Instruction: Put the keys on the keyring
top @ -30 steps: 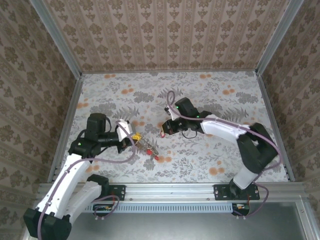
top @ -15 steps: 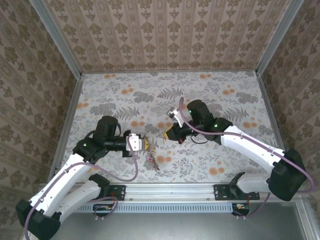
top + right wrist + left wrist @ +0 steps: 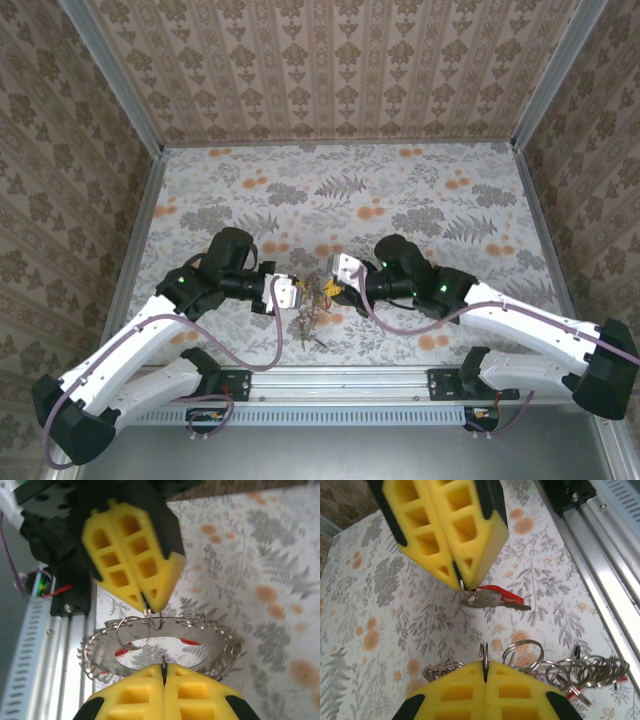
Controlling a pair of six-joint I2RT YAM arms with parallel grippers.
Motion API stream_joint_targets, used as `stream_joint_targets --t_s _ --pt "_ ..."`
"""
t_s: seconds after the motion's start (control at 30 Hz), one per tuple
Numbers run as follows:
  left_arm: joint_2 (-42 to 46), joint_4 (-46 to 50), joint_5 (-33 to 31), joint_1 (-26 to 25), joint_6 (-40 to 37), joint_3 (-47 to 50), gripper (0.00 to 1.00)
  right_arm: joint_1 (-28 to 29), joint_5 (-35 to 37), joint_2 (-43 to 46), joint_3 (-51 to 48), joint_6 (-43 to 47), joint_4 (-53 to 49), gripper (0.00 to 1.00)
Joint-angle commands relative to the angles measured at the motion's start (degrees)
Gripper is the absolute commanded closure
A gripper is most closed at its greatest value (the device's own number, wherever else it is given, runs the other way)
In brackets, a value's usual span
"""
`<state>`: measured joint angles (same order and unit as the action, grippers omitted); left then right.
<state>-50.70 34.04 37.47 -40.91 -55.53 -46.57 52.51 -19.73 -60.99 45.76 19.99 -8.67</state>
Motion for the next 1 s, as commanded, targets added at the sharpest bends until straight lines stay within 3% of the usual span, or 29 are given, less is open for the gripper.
stream_joint_targets --t_s 0.0,0.2,0.33,0.8,0.97 --pt "-0.3 -2.4 7.4 -0.6 2.1 -2.9 1.00 0.9 5.5 2.5 -1.9 16.2 6.2 1.00" --pt "-1.0 -5.0 11.1 -1.5 5.0 -2.9 1.00 1.8 9.4 1.3 -0.1 31.6 5.0 1.00" --pt "-2.0 -5.4 11.2 -2.0 6.4 -3.4 1.00 2.0 5.8 0.7 1.7 37.6 2.2 1.00" --pt "-2.7 -6.8 9.1 -2.1 9.6 -3.2 1.00 2.9 0.4 2.7 5.2 39.0 -4.3 1.00" --pt "-2.7 -7.2 9.5 -2.2 9.2 -3.4 1.00 3.7 1.7 0.4 8.0 42.1 -9.0 1.00"
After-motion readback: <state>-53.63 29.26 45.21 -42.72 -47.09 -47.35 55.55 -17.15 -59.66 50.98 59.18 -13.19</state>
